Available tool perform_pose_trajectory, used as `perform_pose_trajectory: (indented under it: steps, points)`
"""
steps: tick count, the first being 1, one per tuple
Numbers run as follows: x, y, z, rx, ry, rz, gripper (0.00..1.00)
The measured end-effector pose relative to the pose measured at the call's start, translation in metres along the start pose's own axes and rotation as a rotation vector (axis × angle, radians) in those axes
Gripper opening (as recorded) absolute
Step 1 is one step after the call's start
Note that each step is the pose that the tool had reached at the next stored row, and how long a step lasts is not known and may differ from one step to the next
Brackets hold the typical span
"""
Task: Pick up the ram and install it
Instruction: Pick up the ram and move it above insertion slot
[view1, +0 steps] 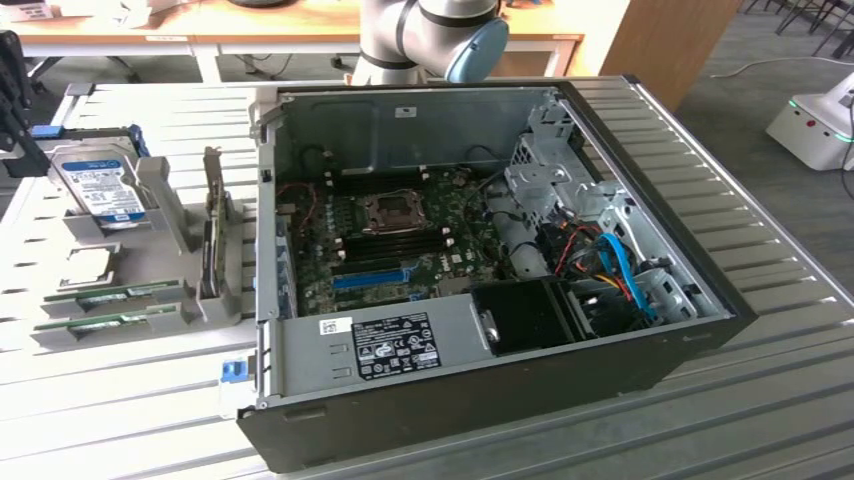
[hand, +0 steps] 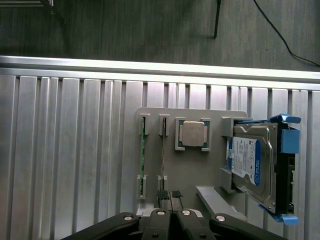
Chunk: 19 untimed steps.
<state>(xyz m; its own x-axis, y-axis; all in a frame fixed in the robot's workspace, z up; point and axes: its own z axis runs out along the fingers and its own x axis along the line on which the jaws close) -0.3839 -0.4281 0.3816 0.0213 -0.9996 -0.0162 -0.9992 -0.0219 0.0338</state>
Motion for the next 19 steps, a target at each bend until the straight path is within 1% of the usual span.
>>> perform_pose_trajectory:
  steps: [3, 5, 14, 19]
  points:
    - [0.0000, 0.0000, 0.0000, 0.0000, 0.0000, 0.000, 0.11]
    - [0.0000, 0.0000, 0.0000, 0.0000, 0.0000, 0.000, 0.24]
    - [0.0000, 0.0000, 0.0004, 0.0001, -0.0001, 0.000, 0.24]
    - [0.0001, -0.0003, 0.0083, 0.0001, -0.0001, 0.000, 0.24]
